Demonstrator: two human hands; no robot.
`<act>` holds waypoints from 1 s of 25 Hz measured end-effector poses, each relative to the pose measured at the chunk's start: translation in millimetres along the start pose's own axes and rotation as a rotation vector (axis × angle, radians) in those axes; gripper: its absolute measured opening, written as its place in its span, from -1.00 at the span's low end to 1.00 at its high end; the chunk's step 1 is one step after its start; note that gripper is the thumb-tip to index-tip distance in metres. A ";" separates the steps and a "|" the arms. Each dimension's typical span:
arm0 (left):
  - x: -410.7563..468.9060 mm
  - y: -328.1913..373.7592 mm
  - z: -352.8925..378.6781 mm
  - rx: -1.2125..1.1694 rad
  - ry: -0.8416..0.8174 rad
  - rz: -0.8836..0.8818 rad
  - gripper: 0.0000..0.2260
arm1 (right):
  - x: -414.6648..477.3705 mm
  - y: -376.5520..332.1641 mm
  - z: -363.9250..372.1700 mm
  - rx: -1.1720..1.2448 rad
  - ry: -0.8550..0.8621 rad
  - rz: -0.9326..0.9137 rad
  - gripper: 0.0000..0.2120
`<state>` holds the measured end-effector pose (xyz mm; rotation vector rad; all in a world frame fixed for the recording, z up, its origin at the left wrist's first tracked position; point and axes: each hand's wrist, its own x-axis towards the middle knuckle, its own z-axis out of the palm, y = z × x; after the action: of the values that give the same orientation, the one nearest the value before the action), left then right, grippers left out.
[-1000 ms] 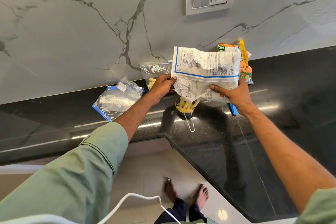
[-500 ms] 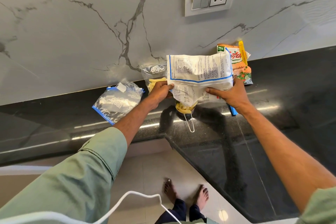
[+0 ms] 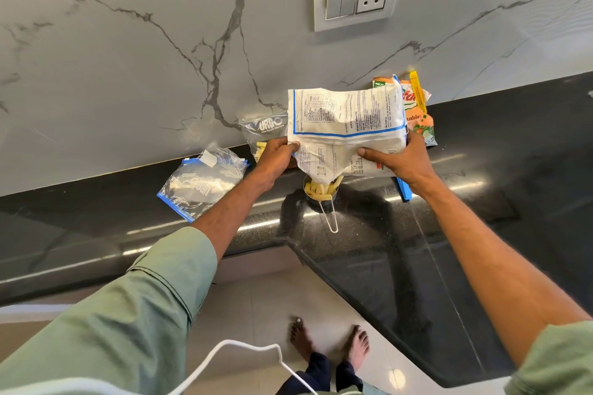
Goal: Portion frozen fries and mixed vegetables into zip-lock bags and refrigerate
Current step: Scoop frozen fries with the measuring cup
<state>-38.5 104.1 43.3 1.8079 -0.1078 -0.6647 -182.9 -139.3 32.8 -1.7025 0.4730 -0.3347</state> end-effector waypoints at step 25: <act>-5.0 64.6 35.0 0.000 -0.018 0.121 -0.77 | -9.2 9.3 -14.9 0.649 -0.029 0.412 -0.47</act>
<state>-43.5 53.9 96.9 1.7800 -0.2280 -0.5950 -199.2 -149.0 26.7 -0.9516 0.6018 -0.1367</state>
